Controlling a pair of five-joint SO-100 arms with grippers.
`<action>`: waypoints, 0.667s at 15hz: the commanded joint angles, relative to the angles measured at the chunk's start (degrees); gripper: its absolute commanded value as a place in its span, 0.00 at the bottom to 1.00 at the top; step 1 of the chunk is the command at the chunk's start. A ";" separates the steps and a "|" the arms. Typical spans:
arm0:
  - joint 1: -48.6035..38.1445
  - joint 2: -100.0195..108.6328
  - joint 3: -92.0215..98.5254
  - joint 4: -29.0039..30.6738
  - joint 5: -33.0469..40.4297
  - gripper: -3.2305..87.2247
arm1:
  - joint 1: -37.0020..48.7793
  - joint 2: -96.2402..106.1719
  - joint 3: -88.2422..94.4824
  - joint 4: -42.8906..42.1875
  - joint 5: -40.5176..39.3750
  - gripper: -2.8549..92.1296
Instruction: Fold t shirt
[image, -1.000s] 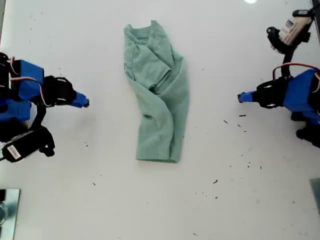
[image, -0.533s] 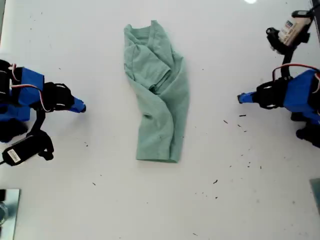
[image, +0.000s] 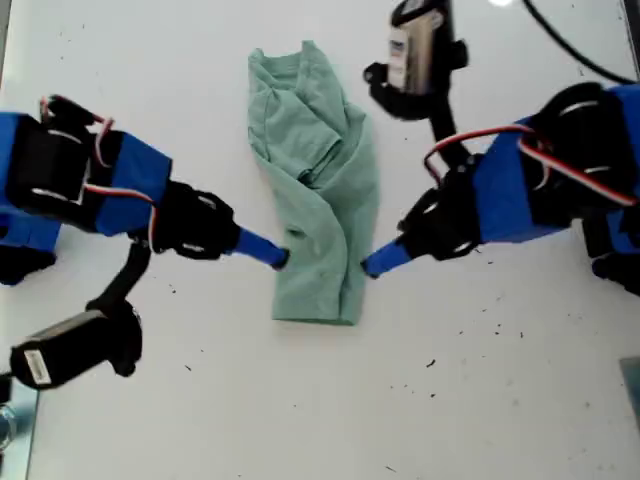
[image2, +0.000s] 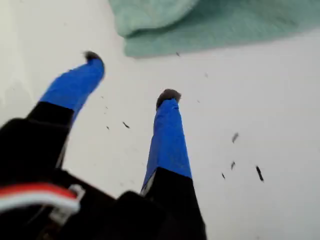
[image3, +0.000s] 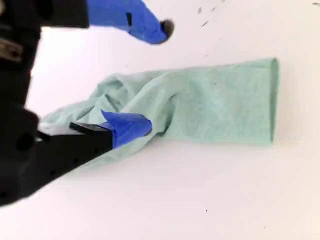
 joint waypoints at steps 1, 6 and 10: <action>2.90 -12.83 -15.12 2.81 1.05 0.39 | -3.60 -8.44 -13.36 0.00 2.20 0.37; 1.32 -24.43 -15.56 1.49 0.35 0.40 | -5.98 -21.09 -13.80 -6.33 8.44 0.37; -0.88 -34.19 -18.19 -0.35 1.14 0.39 | -5.19 -34.19 -16.61 -10.37 8.61 0.38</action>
